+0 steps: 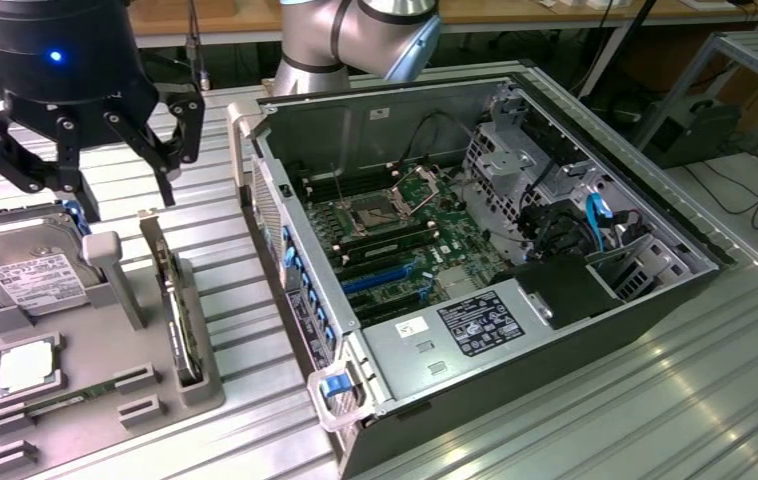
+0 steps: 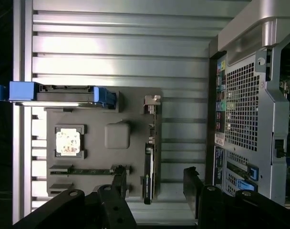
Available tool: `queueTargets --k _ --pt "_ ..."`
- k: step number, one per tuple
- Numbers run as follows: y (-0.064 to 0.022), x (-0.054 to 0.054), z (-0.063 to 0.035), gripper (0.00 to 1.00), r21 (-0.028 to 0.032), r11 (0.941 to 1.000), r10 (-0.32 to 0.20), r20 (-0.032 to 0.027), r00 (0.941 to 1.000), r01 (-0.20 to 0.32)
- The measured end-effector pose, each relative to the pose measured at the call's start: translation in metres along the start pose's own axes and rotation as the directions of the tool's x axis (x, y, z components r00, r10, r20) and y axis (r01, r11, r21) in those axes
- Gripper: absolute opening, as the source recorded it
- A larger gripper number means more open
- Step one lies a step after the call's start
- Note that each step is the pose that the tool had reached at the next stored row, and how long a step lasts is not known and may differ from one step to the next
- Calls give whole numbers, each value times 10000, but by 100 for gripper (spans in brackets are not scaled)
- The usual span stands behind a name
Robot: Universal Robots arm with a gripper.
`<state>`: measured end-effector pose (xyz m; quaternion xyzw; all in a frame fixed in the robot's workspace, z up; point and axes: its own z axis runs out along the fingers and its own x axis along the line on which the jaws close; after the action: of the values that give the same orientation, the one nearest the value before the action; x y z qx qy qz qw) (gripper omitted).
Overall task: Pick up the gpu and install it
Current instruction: 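Pick up the gpu and move the gpu toward the slot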
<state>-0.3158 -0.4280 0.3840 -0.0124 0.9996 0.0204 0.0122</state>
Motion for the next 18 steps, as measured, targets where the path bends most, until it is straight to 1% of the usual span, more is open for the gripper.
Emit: queueTargets --k 18 --pt "-15 3 86 60 -1 10000 -31 -1 10000 31"
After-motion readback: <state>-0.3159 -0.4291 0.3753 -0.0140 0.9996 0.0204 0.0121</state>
